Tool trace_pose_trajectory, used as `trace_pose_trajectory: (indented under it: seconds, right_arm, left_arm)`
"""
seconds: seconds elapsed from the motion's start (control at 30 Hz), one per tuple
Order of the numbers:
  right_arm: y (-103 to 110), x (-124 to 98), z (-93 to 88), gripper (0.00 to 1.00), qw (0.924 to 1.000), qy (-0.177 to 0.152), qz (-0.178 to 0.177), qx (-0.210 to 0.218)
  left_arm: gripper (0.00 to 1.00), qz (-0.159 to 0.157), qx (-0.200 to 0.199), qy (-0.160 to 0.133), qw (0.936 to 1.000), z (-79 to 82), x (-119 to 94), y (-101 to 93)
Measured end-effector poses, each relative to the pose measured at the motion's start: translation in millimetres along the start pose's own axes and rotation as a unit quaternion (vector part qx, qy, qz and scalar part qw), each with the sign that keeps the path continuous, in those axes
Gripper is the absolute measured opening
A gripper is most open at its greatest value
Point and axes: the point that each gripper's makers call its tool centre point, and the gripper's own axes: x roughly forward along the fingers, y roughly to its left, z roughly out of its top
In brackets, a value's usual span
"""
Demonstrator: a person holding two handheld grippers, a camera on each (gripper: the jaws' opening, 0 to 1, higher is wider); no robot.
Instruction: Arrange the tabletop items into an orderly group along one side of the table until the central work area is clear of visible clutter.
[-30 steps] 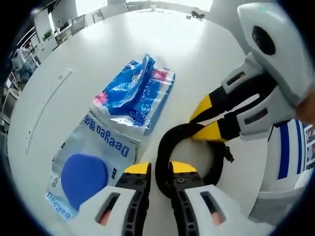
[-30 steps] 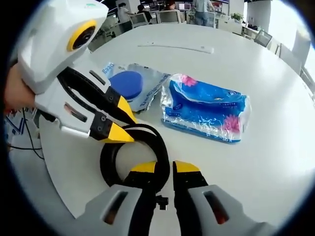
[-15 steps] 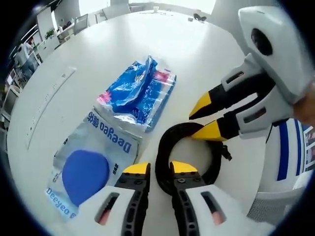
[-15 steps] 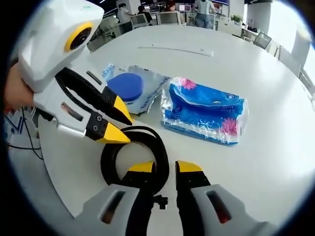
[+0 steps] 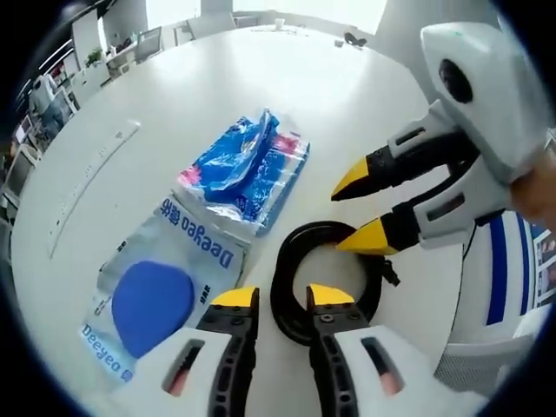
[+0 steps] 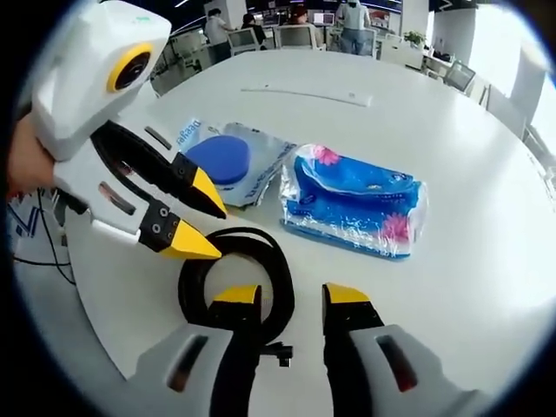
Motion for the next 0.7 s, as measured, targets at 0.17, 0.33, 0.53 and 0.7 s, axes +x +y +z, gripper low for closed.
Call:
trace_pose_trajectory:
  seconds: [0.17,0.33,0.53,0.7]
  right_arm:
    - [0,-3,1.6,0.28,1.0,-0.004,-0.002,0.0]
    - [0,-7,3.4,0.32,1.0,-0.007,-0.004,-0.002]
    - [-1,-13,8.9,0.35,0.9998,-0.016,-0.006,-0.004]
    - [-1,-17,12.3,0.4,0.9997,-0.021,-0.007,-0.006]
  left_arm:
    - [0.22,0.003,0.001,-0.007,1.0,2.3,-6,1.0]
    - [0.28,0.003,0.001,-0.014,0.9999,4.3,-10,0.5]
    - [0.32,0.003,0.002,-0.021,0.9998,6.3,-14,-0.1]
    - [0.35,0.005,0.003,-0.027,0.9996,7.6,-20,1.0]
